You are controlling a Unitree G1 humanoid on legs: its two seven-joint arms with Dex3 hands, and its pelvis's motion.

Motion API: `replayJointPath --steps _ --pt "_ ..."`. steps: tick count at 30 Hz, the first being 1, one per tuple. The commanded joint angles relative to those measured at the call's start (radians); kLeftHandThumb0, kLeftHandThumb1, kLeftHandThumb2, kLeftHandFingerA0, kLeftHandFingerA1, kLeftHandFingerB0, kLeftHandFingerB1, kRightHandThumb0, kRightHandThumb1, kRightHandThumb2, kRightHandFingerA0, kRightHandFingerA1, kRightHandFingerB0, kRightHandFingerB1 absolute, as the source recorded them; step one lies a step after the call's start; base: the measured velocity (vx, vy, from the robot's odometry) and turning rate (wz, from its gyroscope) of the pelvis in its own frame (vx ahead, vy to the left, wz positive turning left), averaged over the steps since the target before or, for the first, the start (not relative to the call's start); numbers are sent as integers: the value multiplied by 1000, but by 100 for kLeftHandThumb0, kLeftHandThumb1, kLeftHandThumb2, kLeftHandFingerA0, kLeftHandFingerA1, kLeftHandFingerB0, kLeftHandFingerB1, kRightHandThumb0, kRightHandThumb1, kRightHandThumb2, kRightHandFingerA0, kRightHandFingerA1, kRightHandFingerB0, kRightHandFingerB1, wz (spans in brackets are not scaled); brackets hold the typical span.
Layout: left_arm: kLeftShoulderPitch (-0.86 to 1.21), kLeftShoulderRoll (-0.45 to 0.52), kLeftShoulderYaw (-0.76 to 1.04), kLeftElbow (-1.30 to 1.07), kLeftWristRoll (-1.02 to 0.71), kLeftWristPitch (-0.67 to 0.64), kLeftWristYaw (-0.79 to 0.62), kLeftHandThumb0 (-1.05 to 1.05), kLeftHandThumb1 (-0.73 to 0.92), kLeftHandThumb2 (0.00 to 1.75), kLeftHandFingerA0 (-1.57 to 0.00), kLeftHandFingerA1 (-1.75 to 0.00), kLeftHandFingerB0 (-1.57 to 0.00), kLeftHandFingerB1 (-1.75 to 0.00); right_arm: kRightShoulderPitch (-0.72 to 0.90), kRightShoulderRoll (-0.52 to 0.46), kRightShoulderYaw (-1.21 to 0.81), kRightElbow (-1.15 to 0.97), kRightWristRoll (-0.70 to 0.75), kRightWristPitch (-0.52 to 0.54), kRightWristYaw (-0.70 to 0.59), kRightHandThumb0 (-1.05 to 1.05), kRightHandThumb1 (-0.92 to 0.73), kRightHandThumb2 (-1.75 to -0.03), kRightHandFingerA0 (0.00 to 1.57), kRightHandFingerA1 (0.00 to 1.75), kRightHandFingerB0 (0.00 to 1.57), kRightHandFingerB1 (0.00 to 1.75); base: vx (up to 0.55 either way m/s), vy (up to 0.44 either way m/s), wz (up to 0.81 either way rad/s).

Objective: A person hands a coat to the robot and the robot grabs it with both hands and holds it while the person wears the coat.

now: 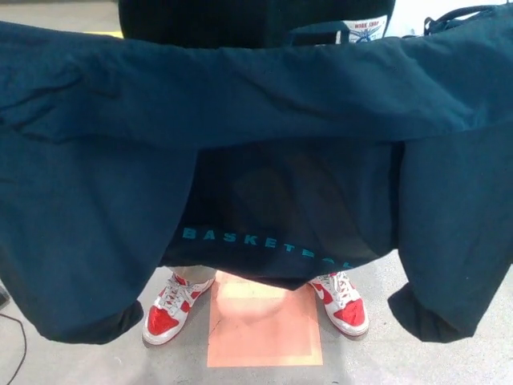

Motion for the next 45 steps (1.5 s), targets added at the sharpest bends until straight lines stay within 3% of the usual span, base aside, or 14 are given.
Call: replayJointPath --steps 1,17,26,28,29,30,31,36,37,39,40,42,43,45 --pt "-19 73 -153 -12 278 -309 540 -34 83 64 -83 -65 -59 -52 38 -122 39 -127 -181 -341 -367 -11 -70 -62 111 66 74 54 0 0 0" --pt "283 376 141 -1069 299 -519 347 -58 73 62 -63 -61 -45 -49 326 -262 -310 -1042 41 -507 -108 -55 -69 -61 60 45 33 33 0 0 0" --pt "291 353 371 -1508 117 -674 232 -65 65 59 -71 -70 -55 -58 223 -276 -538 -1397 181 -600 -79 -63 -66 -60 74 56 38 45 0 0 0" --pt "303 301 408 -1625 95 -685 243 -70 70 61 -82 -89 -68 -73 201 -272 -588 -1455 216 -610 -81 -64 -69 -61 67 65 35 50 0 0 0" --pt "313 290 437 -1681 81 -689 236 -74 54 92 -86 -94 -68 -78 195 -273 -612 -1472 229 -623 -83 -63 -69 -60 68 67 33 50 0 0 0" --pt "315 288 452 -1699 80 -690 235 -74 54 92 -86 -94 -68 -78 194 -273 -619 -1478 237 -627 -82 -63 -69 -60 68 67 33 50 0 0 0" --pt "323 288 486 -1734 72 -693 228 -70 73 60 -85 -100 -68 -76 193 -274 -629 -1495 260 -628 -76 -63 -68 -60 70 71 33 50 0 0 0" --pt "355 334 649 -1930 -155 -703 145 -45 60 70 -94 -125 -66 -102 166 -276 -678 -1583 398 -639 -56 -61 -66 -59 68 78 35 51 0 0 0" --pt "425 380 684 -1958 -262 -725 98 -37 63 71 -71 -139 -66 -116 141 -276 -690 -1618 412 -614 -58 -66 -50 -91 69 86 35 63 0 0 0" --pt "573 427 769 -2021 -441 -758 33 -38 64 65 -63 -129 -66 -118 68 -279 -712 -1694 423 -547 -69 -66 -65 -60 62 93 37 65 0 0 0" --pt "431 489 830 -1982 -463 -784 40 -37 66 63 -28 -128 -48 -102 22 -295 -742 -1725 420 -502 -70 -70 -64 -60 55 97 32 70 0 0 0" --pt "125 637 820 -1879 -528 -828 42 -39 69 57 -30 -122 -51 -102 -33 -323 -795 -1759 425 -442 -64 -71 -64 -59 52 92 32 68 9 0 3" --pt "27 592 786 -1833 -448 -803 93 -76 89 66 -30 -82 -38 -64 -70 -351 -813 -1743 451 -434 -54 -76 -63 -60 49 77 32 54 0 0 0" --pt "-79 493 782 -1778 -293 -762 175 -76 89 66 -30 -82 -38 -64 -122 -386 -833 -1714 488 -430 -35 -76 -63 -60 49 77 32 54 0 0 0"
